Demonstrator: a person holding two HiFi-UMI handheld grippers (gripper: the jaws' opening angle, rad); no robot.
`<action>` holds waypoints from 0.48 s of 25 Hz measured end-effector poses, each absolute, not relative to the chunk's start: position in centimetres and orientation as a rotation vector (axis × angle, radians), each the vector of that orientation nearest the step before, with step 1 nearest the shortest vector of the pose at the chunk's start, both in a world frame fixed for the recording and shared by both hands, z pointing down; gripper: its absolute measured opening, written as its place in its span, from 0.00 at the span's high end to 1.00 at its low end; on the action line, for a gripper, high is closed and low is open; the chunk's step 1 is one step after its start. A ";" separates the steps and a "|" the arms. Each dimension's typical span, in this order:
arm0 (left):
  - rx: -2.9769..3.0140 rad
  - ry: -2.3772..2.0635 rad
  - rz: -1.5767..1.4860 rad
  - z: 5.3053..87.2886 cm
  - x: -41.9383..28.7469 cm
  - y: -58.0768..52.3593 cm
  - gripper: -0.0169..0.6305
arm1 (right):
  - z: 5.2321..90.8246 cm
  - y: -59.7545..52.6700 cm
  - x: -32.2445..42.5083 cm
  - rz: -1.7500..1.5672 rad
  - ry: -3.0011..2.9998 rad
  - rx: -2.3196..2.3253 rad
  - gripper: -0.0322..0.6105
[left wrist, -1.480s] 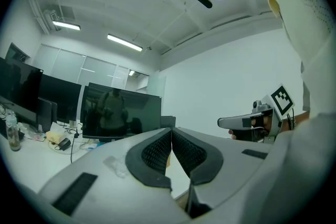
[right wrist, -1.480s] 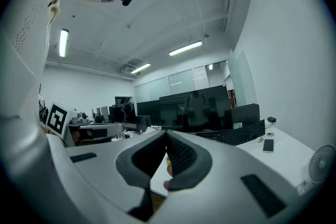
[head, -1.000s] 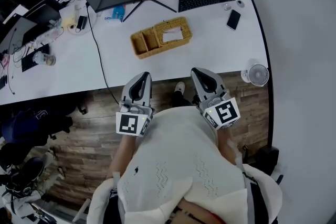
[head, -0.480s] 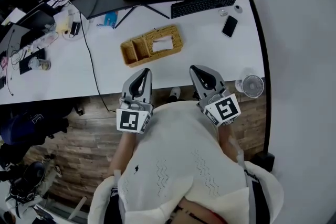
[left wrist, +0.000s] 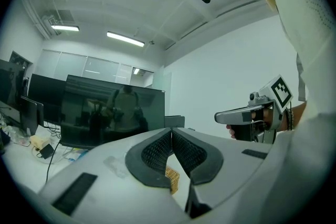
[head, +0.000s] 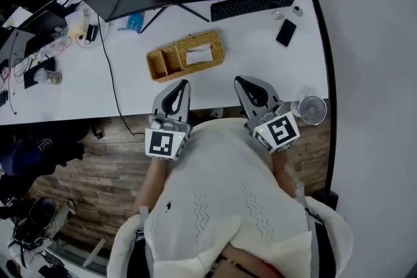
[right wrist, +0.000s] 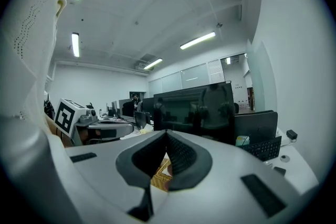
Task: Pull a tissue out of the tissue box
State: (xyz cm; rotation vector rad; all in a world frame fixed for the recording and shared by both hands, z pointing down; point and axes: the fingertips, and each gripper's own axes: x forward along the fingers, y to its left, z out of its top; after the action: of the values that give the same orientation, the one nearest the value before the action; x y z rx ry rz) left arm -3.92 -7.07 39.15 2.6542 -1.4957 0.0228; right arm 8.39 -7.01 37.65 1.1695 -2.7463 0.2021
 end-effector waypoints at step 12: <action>2.696 -1.369 0.140 41.4 -4.6 -9.6 0.95 | 37.9 -7.9 7.1 0.236 -2.686 1.243 0.95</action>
State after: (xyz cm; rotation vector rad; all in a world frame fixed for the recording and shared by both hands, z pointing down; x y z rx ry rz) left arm -4.58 -9.64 41.39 2.6960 -1.3691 0.1404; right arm 7.11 -7.94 37.91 1.2431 -2.6856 0.2364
